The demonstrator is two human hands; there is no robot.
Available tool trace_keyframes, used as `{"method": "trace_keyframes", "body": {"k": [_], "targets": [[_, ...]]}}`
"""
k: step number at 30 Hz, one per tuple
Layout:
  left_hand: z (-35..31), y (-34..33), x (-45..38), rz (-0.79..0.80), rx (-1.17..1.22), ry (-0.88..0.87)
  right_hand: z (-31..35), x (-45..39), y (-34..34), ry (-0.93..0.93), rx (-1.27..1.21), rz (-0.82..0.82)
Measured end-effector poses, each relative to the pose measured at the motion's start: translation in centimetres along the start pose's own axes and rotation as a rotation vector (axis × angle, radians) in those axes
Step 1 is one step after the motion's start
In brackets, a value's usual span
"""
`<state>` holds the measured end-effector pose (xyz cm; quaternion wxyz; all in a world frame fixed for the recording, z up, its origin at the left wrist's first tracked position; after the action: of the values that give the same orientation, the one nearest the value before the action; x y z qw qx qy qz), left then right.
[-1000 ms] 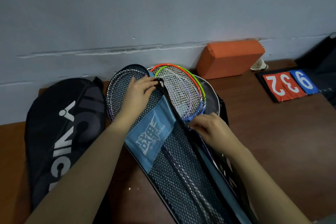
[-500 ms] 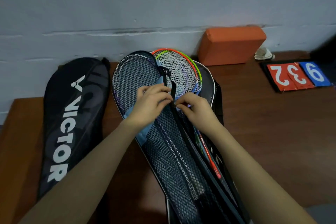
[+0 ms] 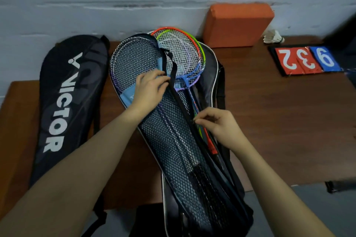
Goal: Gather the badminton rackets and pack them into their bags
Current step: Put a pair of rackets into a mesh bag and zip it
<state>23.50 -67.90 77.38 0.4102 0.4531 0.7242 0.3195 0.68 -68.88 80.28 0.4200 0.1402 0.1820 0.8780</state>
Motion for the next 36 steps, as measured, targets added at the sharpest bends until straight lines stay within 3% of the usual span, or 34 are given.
{"method": "trace_keyframes", "body": {"k": [6, 13, 17, 22, 24, 28, 31, 36], "targets": [[-4.2, 0.5, 5.4, 0.236, 0.032, -0.26, 0.6, 0.2, -0.8, 0.087, 0.034, -0.042], [-5.0, 0.8, 6.3, 0.067, 0.046, -0.016, 0.8, 2.0, -0.4, 0.131, 0.081, -0.024], [-5.1, 0.9, 6.1, -0.018, 0.041, 0.152, 0.7, 4.1, 1.0, 0.166, 0.119, 0.087], [-5.9, 1.5, 6.4, -0.045, 0.028, 0.235, 0.7, 6.9, 2.0, 0.209, 0.071, 0.157], [-6.9, 2.0, 7.1, 0.018, 0.015, 0.24, 0.6, 7.5, 2.1, 0.229, 0.058, 0.118], [-10.0, 2.4, 11.1, 0.279, 0.067, -0.024, 0.7, 8.0, 1.7, 0.233, 0.046, 0.041], [-11.3, 2.5, 13.4, 0.187, 0.138, -0.015, 0.6, 7.9, 1.7, 0.243, 0.059, 0.026], [-11.4, 1.9, 12.8, -0.014, -0.013, 0.012, -0.2, 8.4, 1.6, 0.283, 0.087, -0.024]]}}
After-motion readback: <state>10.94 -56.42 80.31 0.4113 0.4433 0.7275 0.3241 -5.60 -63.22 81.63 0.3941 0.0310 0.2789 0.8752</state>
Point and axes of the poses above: each hand's wrist, its own x-axis away from the middle knuckle, its own y-axis out of the back of the hand, z = x × y, the point moved 2 cm from there along -x, towards the middle knuckle, and after that the axes turned 2 degrees about -z, right-handed, at the moved point
